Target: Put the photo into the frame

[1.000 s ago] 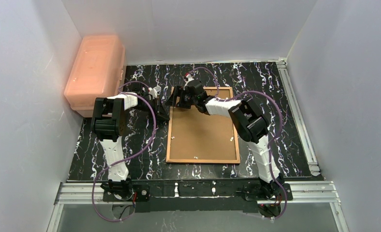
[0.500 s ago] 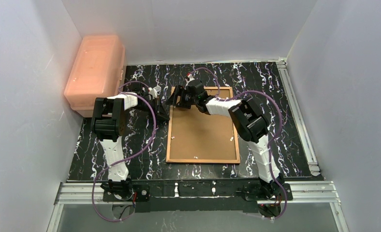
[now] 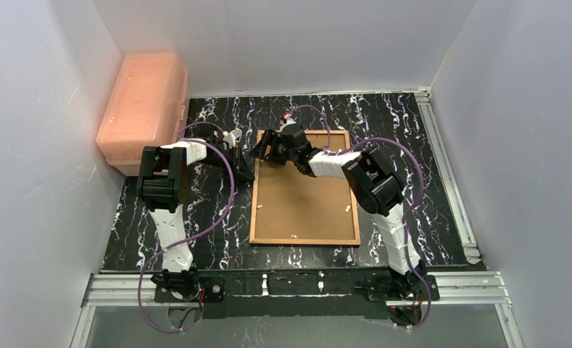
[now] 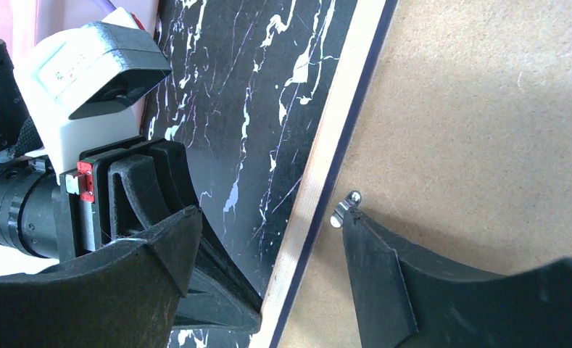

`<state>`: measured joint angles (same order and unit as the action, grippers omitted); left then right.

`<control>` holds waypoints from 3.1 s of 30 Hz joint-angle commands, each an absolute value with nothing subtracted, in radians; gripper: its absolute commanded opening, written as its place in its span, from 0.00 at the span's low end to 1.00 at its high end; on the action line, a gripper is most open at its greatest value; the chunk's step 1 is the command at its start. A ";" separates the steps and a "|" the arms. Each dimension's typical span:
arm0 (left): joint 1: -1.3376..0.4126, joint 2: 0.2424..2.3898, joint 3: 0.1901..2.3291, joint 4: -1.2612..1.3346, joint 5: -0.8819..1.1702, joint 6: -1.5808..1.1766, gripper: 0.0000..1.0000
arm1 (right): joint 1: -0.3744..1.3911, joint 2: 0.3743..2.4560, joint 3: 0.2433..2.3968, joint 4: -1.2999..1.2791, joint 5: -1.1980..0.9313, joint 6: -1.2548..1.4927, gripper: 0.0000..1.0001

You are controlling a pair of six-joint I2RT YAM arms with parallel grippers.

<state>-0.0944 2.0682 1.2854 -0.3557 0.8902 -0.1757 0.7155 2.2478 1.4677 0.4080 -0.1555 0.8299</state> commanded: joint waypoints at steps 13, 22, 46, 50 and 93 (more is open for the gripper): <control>-0.118 2.026 1.284 -0.361 0.894 -0.162 0.06 | 0.735 2.260 1.456 0.363 -0.135 0.845 0.80; -0.118 2.033 1.286 -0.360 0.897 -0.162 0.06 | 0.738 2.293 1.494 0.371 -0.130 0.861 0.80; -0.118 2.033 1.288 -0.369 0.890 -0.156 0.05 | 0.744 2.237 1.441 0.352 -0.076 0.833 0.80; -0.118 2.033 1.291 -0.365 0.891 -0.160 0.05 | 0.744 2.265 1.466 0.358 -0.090 0.847 0.80; -0.096 1.984 1.302 -0.393 0.897 -0.177 0.08 | 0.816 2.150 1.322 0.403 0.155 0.985 0.78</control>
<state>-0.0986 2.0636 1.2854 -0.3538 0.8841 -0.1730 0.8085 2.1937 1.3636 0.4686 0.1436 0.9783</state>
